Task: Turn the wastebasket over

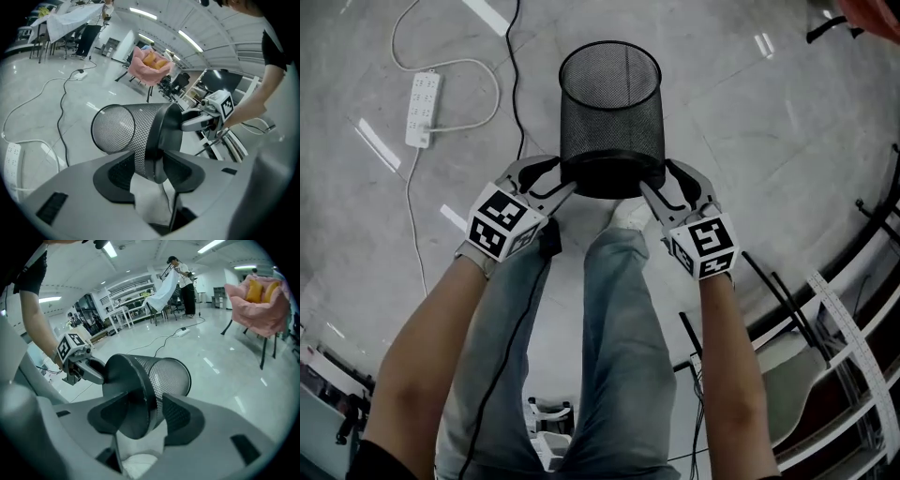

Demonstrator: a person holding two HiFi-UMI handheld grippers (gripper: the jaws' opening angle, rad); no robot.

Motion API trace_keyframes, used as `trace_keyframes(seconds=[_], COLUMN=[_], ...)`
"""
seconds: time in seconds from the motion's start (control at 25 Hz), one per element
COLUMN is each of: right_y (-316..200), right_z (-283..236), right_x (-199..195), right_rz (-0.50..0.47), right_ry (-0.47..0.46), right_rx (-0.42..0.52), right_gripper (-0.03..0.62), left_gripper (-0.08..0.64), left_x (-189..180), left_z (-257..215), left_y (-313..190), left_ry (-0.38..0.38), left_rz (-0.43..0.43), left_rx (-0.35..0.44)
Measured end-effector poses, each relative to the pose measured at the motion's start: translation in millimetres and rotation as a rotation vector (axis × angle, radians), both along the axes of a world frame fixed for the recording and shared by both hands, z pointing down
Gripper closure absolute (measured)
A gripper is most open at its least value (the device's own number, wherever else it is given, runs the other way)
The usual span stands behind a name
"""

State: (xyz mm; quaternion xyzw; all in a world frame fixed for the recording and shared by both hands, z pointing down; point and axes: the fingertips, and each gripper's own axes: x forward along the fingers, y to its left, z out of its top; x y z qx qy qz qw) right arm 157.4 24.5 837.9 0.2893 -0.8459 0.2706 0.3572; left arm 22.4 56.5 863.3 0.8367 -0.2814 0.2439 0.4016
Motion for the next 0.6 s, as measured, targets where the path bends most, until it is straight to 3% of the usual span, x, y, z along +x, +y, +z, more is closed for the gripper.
trace_keyframes(seconds=[0.12, 0.32, 0.6], right_y=[25.7, 63.0, 73.5], right_z=[11.7, 49.5, 97.8], right_x=[8.5, 15.0, 20.5], right_rz=[0.031, 0.061, 0.066], right_ry=[0.008, 0.054, 0.097], right_rx=[-0.028, -0.058, -0.072], right_gripper=[0.362, 0.367, 0.367], left_gripper=[0.37, 0.373, 0.367], left_x=[6.2, 14.4, 21.4], left_z=[11.2, 51.3, 91.4], left_y=[18.9, 48.4, 47.9], left_ry=[0.001, -0.063, -0.127], left_rz=[0.066, 0.205, 0.296], left_rx=[-0.025, -0.042, -0.02])
